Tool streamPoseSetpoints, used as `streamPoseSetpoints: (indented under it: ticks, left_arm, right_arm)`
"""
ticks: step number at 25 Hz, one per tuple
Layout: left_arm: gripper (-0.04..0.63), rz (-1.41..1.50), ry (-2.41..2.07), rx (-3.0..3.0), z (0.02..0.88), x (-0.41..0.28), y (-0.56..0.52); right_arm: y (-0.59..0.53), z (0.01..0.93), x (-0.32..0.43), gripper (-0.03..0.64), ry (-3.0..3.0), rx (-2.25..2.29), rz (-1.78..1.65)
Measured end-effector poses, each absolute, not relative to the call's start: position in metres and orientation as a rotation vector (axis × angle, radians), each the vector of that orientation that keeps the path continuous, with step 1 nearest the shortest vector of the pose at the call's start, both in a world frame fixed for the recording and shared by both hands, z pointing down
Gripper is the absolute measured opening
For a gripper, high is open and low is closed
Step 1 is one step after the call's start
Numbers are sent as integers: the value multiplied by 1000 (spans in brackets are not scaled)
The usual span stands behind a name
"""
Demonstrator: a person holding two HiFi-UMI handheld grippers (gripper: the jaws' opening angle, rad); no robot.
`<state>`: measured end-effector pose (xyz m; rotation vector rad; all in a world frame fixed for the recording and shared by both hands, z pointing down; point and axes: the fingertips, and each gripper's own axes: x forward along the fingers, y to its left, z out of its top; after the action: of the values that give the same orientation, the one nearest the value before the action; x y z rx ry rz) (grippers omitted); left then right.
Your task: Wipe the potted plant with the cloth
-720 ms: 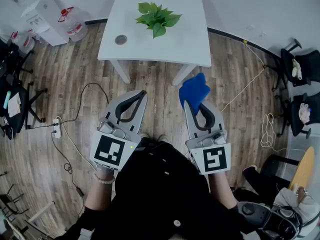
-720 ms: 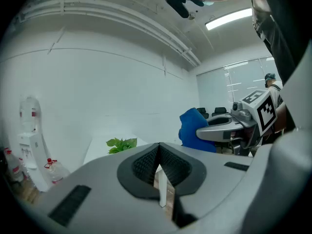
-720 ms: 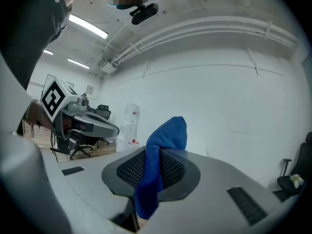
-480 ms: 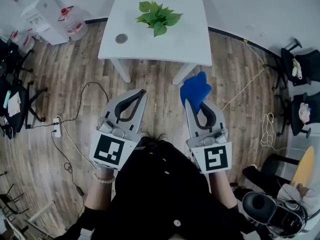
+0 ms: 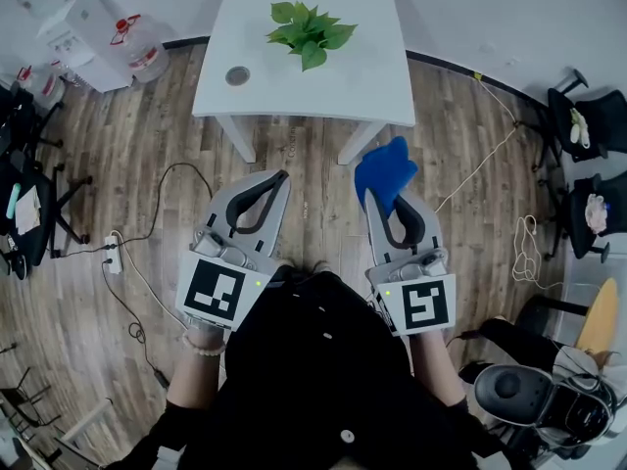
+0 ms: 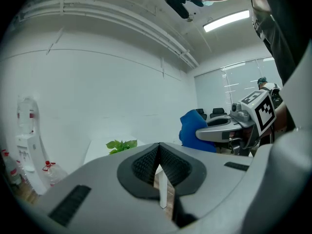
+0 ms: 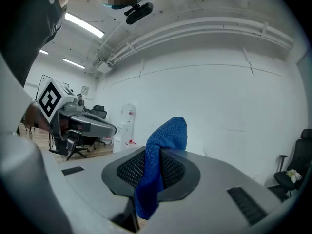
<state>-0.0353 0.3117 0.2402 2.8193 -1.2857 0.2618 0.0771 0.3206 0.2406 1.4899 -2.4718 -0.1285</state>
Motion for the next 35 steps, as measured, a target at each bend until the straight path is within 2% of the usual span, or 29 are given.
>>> streamPoseSetpoints:
  ticks: [20, 35]
  left_arm:
    - [12, 231, -1280, 2850, 242, -96, 324]
    - [12, 224, -1355, 2807, 247, -105, 297]
  right_arm:
    - [338, 242, 31, 84, -2425, 1566, -144]
    - [301, 250, 23, 84, -2463, 1491, -154]
